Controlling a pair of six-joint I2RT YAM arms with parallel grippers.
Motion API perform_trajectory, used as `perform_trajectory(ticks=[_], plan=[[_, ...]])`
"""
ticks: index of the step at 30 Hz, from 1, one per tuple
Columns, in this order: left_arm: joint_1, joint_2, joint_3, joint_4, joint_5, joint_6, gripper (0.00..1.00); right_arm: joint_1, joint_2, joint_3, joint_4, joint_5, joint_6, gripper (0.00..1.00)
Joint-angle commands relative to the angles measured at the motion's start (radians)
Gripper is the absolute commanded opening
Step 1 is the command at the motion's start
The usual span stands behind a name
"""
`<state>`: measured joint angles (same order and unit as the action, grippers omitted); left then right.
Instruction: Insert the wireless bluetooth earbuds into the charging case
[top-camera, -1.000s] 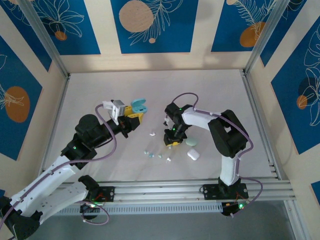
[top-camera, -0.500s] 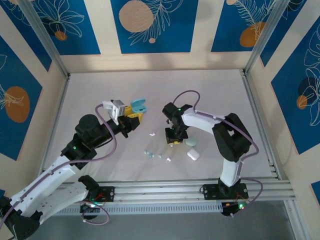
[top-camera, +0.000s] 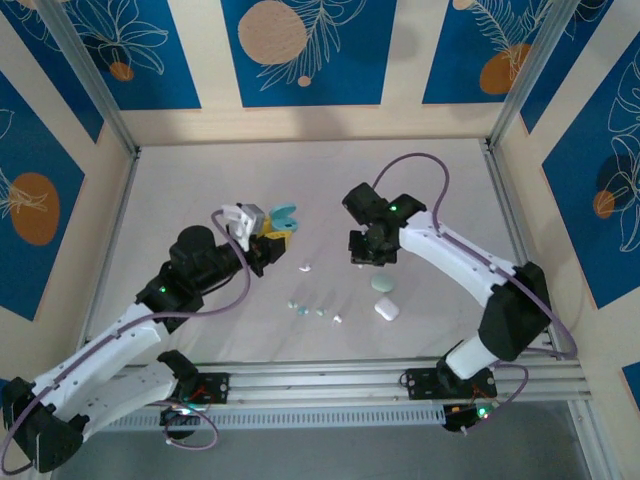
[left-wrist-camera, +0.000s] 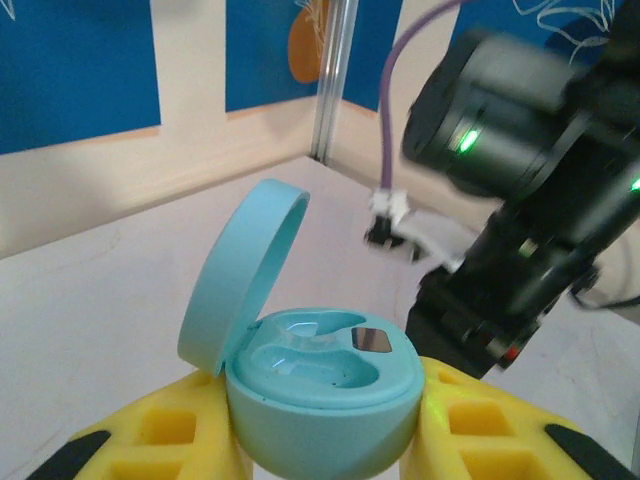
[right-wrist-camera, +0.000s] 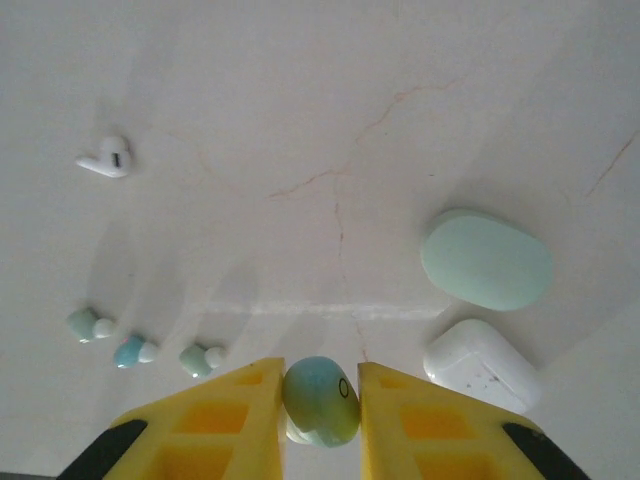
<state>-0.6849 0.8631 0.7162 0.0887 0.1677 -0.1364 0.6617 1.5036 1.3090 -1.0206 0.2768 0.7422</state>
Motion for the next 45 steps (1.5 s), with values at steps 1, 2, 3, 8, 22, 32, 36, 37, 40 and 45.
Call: perform_trajectory(ticks=[1, 2, 3, 8, 22, 32, 36, 37, 40, 45], plan=[[-0.004, 0.029, -0.041, 0.104, 0.056, 0.054, 0.28, 0.017, -0.119, 0.045, -0.02, 0.018, 0.02, 0.23], [-0.004, 0.04, -0.05, 0.132, 0.075, 0.068, 0.28, 0.018, -0.15, 0.048, -0.009, 0.012, 0.012, 0.23], [-0.003, 0.052, -0.061, 0.163, 0.092, 0.076, 0.28, 0.019, -0.184, 0.054, 0.004, -0.003, 0.004, 0.23], [-0.003, 0.106, -0.087, 0.288, 0.161, 0.102, 0.28, 0.024, -0.293, 0.082, 0.078, -0.12, -0.049, 0.23], [-0.006, 0.204, -0.108, 0.486, 0.223, 0.154, 0.29, 0.116, -0.247, 0.18, 0.186, -0.258, -0.043, 0.23], [-0.007, 0.213, -0.098, 0.489, 0.232, 0.16, 0.29, 0.145, -0.174, 0.219, 0.256, -0.277, -0.026, 0.23], [-0.007, 0.213, -0.094, 0.485, 0.24, 0.157, 0.29, 0.145, -0.154, 0.233, 0.27, -0.27, -0.027, 0.23], [-0.008, 0.212, -0.094, 0.485, 0.24, 0.155, 0.29, 0.145, -0.146, 0.237, 0.268, -0.268, -0.028, 0.23], [-0.01, 0.208, -0.093, 0.487, 0.241, 0.149, 0.29, 0.145, -0.124, 0.251, 0.255, -0.259, -0.034, 0.23], [-0.012, 0.197, -0.091, 0.484, 0.252, 0.142, 0.29, 0.144, -0.114, 0.265, 0.254, -0.221, -0.041, 0.22]])
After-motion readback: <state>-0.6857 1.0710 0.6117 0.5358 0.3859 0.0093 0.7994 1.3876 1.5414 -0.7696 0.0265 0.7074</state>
